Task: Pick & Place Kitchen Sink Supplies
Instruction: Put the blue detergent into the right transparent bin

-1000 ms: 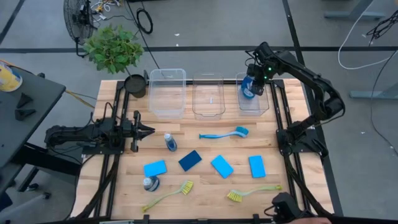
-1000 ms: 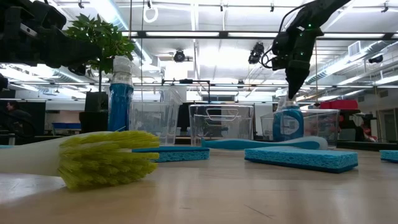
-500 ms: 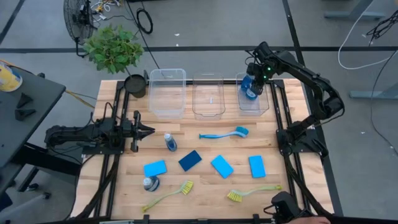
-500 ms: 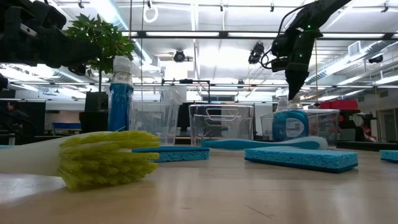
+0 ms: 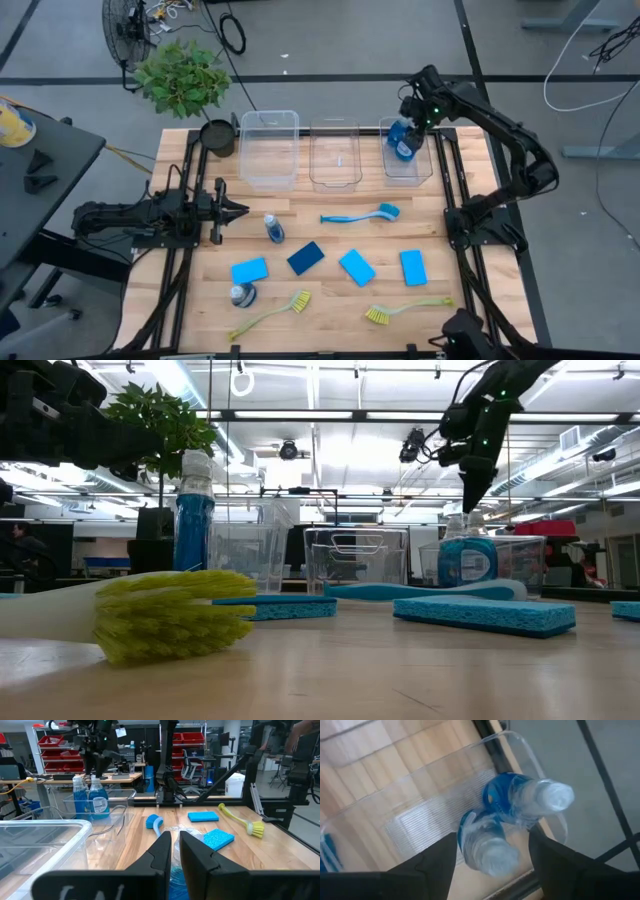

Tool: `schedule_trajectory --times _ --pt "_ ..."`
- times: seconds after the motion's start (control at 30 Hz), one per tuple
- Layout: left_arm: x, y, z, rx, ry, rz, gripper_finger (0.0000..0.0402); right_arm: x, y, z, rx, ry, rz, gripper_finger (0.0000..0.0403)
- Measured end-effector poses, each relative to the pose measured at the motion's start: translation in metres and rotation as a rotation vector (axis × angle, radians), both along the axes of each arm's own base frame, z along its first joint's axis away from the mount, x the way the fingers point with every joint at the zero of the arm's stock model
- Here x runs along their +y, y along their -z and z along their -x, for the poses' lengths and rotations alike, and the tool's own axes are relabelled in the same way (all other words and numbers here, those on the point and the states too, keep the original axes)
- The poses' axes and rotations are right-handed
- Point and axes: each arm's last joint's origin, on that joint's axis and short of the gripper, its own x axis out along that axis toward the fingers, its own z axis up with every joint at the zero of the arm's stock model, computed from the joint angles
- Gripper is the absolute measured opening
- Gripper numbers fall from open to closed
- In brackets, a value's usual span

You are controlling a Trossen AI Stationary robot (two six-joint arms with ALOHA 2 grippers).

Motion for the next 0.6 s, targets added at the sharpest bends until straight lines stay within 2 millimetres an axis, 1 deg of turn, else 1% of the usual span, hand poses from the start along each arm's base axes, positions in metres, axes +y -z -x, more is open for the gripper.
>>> schedule_trajectory --times 0.07,0.17,0.3,0.43,0.6 --pt "0.0 0.0 0.0 0.0 0.0 0.0 0.0044 0.006 -0.007 0.001 -0.007 0.003 0.029 0.0245" --pt "0.0 0.0 0.0 0.0 0.0 0.0 0.0044 0.016 -0.018 0.003 -0.047 0.057 0.045 0.0238" --pt "0.0 0.0 0.0 0.0 0.0 0.0 0.0044 0.032 -0.026 0.002 -0.135 0.1 -0.027 0.0222" --pt "0.0 0.0 0.0 0.0 0.0 0.0 0.0044 0.041 -0.024 0.001 -0.191 0.161 -0.181 0.02" --pt "0.0 0.0 0.0 0.0 0.0 0.0 0.0044 0.043 -0.008 0.003 -0.184 0.298 -0.267 0.0164"
